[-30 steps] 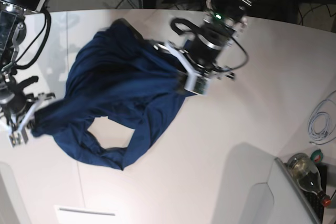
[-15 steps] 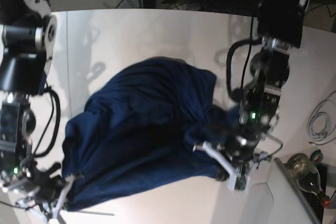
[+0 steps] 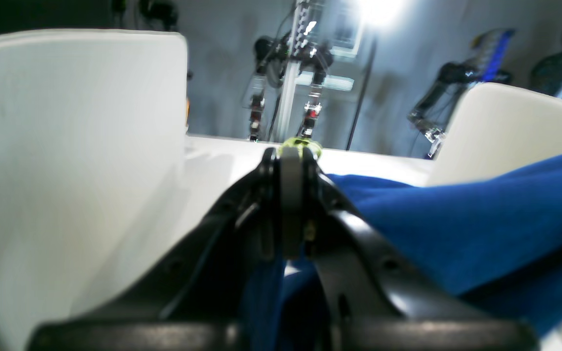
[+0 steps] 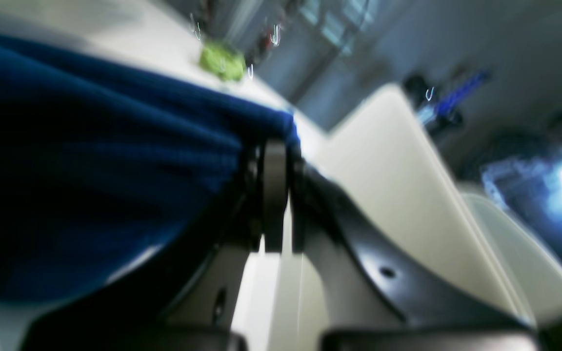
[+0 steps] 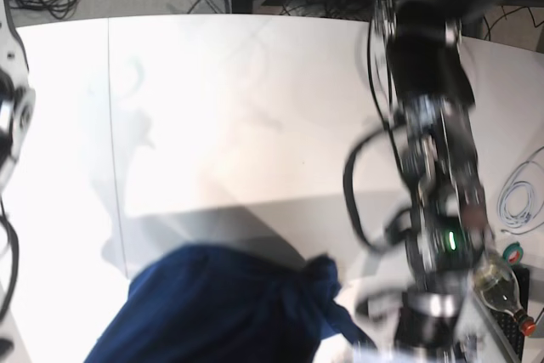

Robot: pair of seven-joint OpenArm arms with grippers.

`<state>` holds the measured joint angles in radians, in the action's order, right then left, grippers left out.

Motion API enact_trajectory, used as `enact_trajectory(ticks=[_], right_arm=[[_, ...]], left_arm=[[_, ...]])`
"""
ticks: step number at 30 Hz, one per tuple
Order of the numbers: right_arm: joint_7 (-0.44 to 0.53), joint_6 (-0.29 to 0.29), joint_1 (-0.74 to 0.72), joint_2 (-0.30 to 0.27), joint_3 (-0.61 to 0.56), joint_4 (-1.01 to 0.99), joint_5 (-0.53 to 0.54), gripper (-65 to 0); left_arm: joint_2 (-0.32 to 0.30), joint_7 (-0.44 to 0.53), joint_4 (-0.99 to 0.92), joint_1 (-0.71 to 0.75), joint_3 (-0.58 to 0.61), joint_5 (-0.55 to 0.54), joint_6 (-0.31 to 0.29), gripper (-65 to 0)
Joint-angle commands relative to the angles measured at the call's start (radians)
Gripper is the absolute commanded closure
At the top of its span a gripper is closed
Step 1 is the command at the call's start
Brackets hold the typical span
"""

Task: Layout the t-shirt on the table in an organized manner, then fold the t-shirt properly
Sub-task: 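Lift the shirt with both grippers and shake it out above the table, then lay the shirt down and drag a sleeve outward with the left gripper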

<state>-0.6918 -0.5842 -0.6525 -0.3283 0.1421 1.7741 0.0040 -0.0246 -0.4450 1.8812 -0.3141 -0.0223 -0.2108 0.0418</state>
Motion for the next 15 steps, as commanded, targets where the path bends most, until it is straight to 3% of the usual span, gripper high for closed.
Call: enact_trajectory(ticks=[1, 4, 8, 10, 15], right_arm=[[-0.019, 0.003, 0.040, -0.005, 0.004, 0.043, -0.008, -0.8], [-0.059, 0.003, 0.244, 0.013, 0.009, 0.140, -0.005, -0.8], [-0.062, 0.003, 0.488, 0.143, 0.086, 0.126, -0.008, -0.8], [-0.042, 0.003, 0.578, 0.206, 0.123, 0.031, -0.008, -0.8], [0.103, 0.003, 0.664, 0.271, 0.195, -0.271, -0.008, -0.8]], left_arm=[[-0.010, 0.024, 0.048, 0.030, -0.008, 0.006, 0.003, 0.0], [-0.051, 0.024, 0.097, 0.180, 0.015, 0.007, 0.003, 0.0], [-0.111, 0.021, 0.062, 0.352, 0.111, 0.009, 0.003, 0.0], [-0.146, 0.016, 0.033, 0.439, 0.170, 0.009, 0.003, 0.0], [-0.159, 0.021, -0.101, 0.574, 0.218, 0.009, 0.003, 0.0]])
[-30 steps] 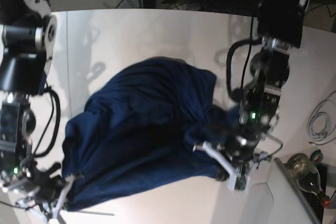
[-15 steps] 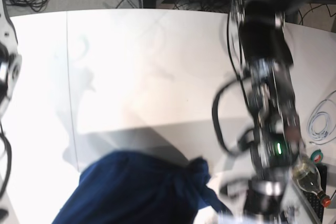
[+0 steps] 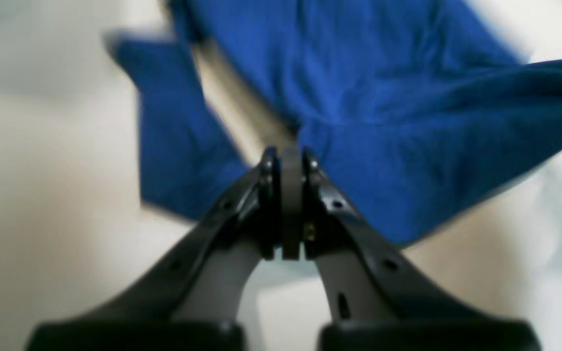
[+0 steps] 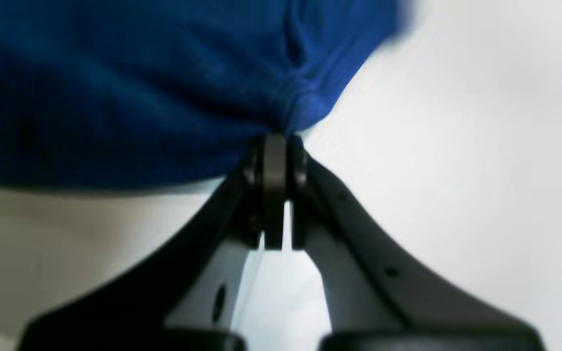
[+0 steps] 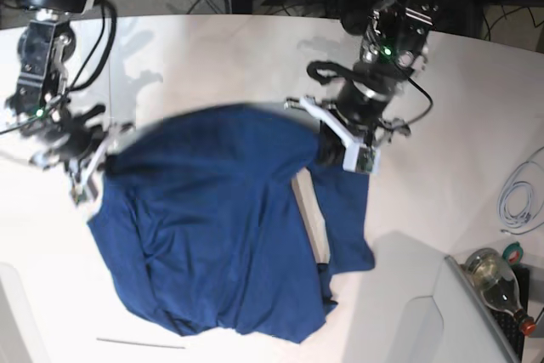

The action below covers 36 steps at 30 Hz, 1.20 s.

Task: Layout the t-shirt on the table in an organized manner, then fold the t-shirt properly
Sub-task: 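Lay the shirt down and drag a sleeve outward with the left gripper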

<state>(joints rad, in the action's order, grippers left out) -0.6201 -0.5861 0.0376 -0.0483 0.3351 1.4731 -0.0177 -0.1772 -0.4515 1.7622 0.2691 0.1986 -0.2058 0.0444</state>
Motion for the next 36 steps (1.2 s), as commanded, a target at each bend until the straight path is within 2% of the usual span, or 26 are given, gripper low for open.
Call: enact_trajectory(ticks=[1, 5, 12, 16, 19, 23, 24, 26, 29, 31, 32, 34, 36], right_arm=[[0.049, 0.005, -0.025, -0.003, 0.015, -0.022, 0.014, -0.8], [0.061, 0.005, -0.023, -0.003, 0.058, -0.139, 0.019, -0.8], [0.061, 0.005, 0.018, -0.003, 0.092, -0.119, 0.019, -0.9], [0.061, 0.005, 0.041, -0.003, 0.092, -0.119, 0.019, -2.4], [0.059, 0.005, 0.057, -0.003, 0.094, -0.093, 0.015, -11.9], [0.059, 0.005, 0.104, -0.003, 0.094, 0.024, 0.015, -36.2], [0.059, 0.005, 0.120, -0.003, 0.094, 0.064, 0.015, -39.9], [0.059, 0.005, 0.146, -0.002, 0.091, 0.140, 0.015, -41.0], [0.055, 0.005, 0.181, 0.023, 0.085, 0.240, 0.014, -41.0], [0.055, -0.001, 0.195, 0.024, 0.046, 0.271, 0.017, -41.0], [0.058, -0.001, 0.201, 0.021, 0.005, 0.271, 0.017, -41.0], [0.061, -0.001, 0.210, 0.020, -0.083, 0.271, 0.017, -40.8], [0.061, -0.001, 0.210, 0.020, -0.170, 0.266, 0.017, -40.8]], left_arm=[[-0.006, 0.027, -0.015, 0.006, -0.003, 0.004, 0.001, 0.0], [-0.006, 0.029, -0.100, 0.031, -0.003, 0.004, 0.001, 0.0], [-0.005, 0.021, -0.104, 0.072, -0.003, 0.004, 0.001, 0.0], [-0.009, 0.021, -0.112, 0.072, 0.075, 0.004, 0.001, 0.0], [-0.009, 0.020, -0.110, 0.072, 0.115, 0.004, 0.001, 0.0], [-0.009, 0.020, -0.097, 0.091, 0.112, 0.003, 0.001, 0.0], [-0.011, 0.020, -0.081, 0.098, 0.112, 0.003, 0.001, -3.1], [-0.040, 0.020, -0.043, 0.118, 0.112, 0.003, 0.001, -21.4], [-0.068, 0.026, 0.040, 0.166, 0.094, 0.001, 0.019, -42.6], [-0.063, 0.033, 0.084, 0.207, 0.022, 0.001, 0.074, -47.9], [-0.049, 0.044, 0.097, 0.212, -0.015, 0.003, 0.091, -47.2], [-0.022, 0.086, 0.094, 0.186, -0.080, 0.003, 0.101, -42.0], [0.000, 0.101, 0.054, 0.115, -0.116, 0.003, 0.101, -31.9]])
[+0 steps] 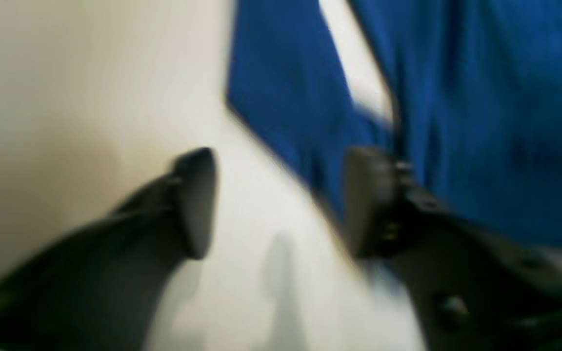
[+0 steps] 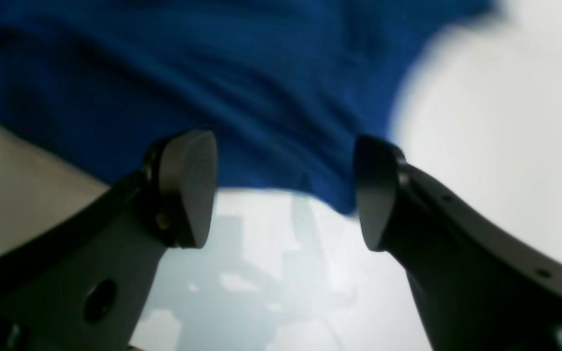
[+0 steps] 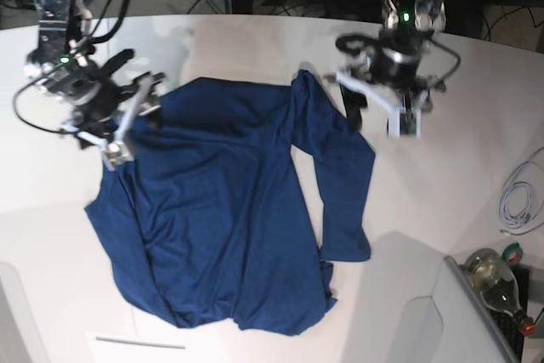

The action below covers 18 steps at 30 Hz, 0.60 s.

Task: Layout the t-shirt on the table in an organized manner, then fold the t-shirt properly
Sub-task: 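Lay the shirt down and drag a sleeve outward with the left gripper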

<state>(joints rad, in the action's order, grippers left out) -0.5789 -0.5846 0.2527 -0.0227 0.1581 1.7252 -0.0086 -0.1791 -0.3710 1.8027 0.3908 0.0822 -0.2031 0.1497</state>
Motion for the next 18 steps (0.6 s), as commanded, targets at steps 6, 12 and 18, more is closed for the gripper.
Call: enact_trajectory(ticks=[6, 12, 18], right_arm=[[0.015, 0.002, -0.029, -0.001, -0.160, -0.044, 0.008, -18.2], [0.017, 0.004, -0.094, 0.000, -0.185, -0.218, 0.008, -1.5], [0.020, 0.004, -0.149, -0.007, -0.019, -0.391, 0.005, -0.8]], left_arm=[[0.034, 0.025, -0.315, -0.300, 0.040, 0.001, -0.003, 0.0], [0.030, 0.028, -0.699, -0.525, 0.093, 0.017, 0.044, 0.0], [0.034, 0.020, -0.814, -0.474, 0.161, 0.313, 0.132, 0.0]])
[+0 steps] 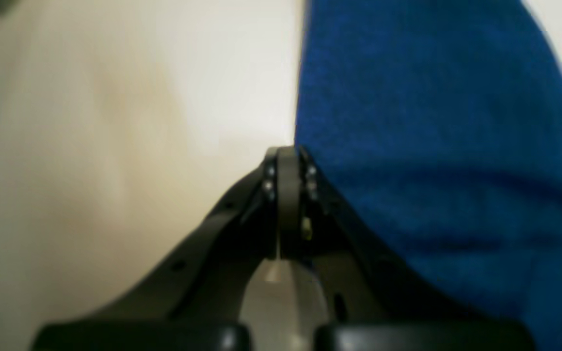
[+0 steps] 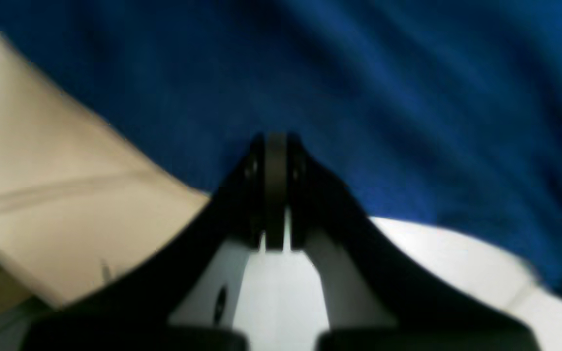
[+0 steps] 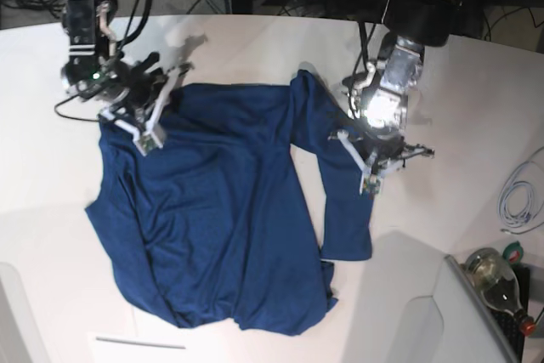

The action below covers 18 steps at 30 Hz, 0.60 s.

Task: Layout the t-shirt on the table in an organized manner, then fold the t-shirt properly
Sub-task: 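Lay the shirt down and drag a sleeve outward with the left gripper, then grasp the shirt body with the right gripper and pull it flat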

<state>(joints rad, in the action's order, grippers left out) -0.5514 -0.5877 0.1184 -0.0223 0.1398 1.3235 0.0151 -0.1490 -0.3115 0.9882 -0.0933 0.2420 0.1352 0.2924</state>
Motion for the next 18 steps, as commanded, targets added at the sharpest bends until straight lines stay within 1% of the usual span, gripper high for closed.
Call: enact_trajectory(ticks=[1, 3, 6, 10, 12, 15, 18], right_arm=[[-0.008, 0.007, -0.021, -0.015, 0.036, -0.006, -0.019, -0.8], [-0.008, 0.007, -0.023, -0.040, 0.077, -0.032, -0.019, -0.8], [-0.006, 0.007, -0.046, -0.074, 0.137, -0.057, -0.019, -0.8], [-0.006, 0.007, -0.078, -0.090, 0.197, -0.074, -0.019, -0.8], [-0.006, 0.007, -0.096, -0.109, 0.197, -0.077, -0.019, -0.8], [-0.006, 0.007, -0.102, -0.113, 0.200, -0.042, -0.019, -0.8], [-0.008, 0.007, -0.066, -0.098, 0.192, 0.129, -0.019, -1.4]], left_arm=[[0.004, -0.039, 0.028, 0.051, 0.000, 0.013, -0.011, 0.0], [0.004, -0.041, 0.088, 0.140, 0.000, 0.063, -0.015, 0.0], [0.004, -0.042, 0.228, 0.292, 0.000, 0.109, -0.017, 0.0], [0.002, -0.110, 0.420, 0.442, 0.009, 0.100, -0.017, 0.0], [0.004, -0.120, 0.487, 0.473, 0.009, 0.099, -0.017, 0.0], [0.010, -0.127, 0.585, 0.478, 0.001, 0.096, -0.017, 0.0], [0.027, -0.127, 0.668, 0.455, -0.037, 0.053, -0.017, 0.0]])
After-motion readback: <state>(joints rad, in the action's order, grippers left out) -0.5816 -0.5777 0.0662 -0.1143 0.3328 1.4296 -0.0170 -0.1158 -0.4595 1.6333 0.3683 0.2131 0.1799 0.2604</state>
